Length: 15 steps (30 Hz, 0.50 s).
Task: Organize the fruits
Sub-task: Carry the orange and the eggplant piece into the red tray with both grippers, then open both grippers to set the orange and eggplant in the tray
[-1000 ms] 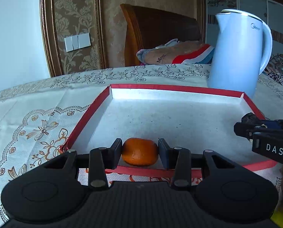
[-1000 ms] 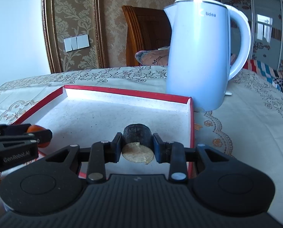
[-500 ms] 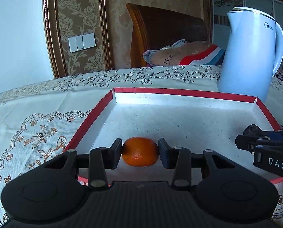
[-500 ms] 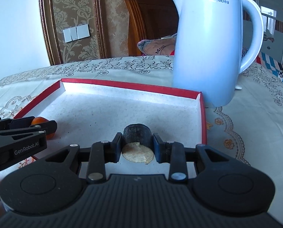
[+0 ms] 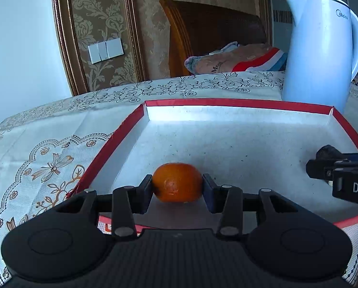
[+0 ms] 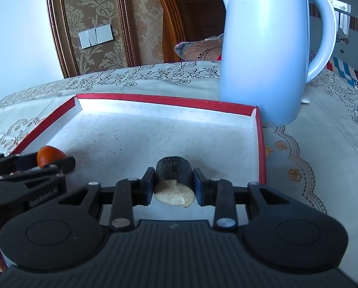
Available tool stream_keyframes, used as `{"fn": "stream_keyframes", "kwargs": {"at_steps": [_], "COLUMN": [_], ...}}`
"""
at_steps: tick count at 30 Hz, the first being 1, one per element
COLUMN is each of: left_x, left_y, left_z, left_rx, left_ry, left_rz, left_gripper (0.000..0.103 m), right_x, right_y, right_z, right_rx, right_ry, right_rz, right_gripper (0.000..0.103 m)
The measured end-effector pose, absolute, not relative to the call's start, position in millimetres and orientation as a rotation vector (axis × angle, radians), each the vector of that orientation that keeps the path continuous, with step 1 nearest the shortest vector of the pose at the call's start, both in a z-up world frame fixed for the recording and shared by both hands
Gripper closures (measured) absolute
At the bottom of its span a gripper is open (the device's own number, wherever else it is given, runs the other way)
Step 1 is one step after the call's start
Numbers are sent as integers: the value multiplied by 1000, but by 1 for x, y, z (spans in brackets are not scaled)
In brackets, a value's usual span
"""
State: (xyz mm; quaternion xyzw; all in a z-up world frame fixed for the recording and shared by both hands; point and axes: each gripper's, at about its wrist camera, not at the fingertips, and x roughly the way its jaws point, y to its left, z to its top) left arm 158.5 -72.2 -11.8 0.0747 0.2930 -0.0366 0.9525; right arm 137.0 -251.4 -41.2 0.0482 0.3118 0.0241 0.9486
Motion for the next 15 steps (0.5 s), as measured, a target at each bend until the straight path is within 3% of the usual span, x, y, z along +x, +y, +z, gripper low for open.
{"fn": "stream_keyframes", "kwargs": {"at_steps": [6, 9, 15], "left_x": [160, 161, 163], "left_y": [-68, -66, -63], "left_z": [-11, -12, -12], "left_rx": [122, 117, 89], "left_ry": [608, 608, 622], "left_rz": [-80, -62, -64], "left_gripper": [58, 49, 48], "right_x": [136, 136, 137], "right_y": [-251, -250, -250], "right_z": [-41, -41, -42], "right_rx": [91, 81, 84], "right_ry": [634, 637, 646], "right_rz": [39, 42, 47], "right_gripper": [71, 66, 62]}}
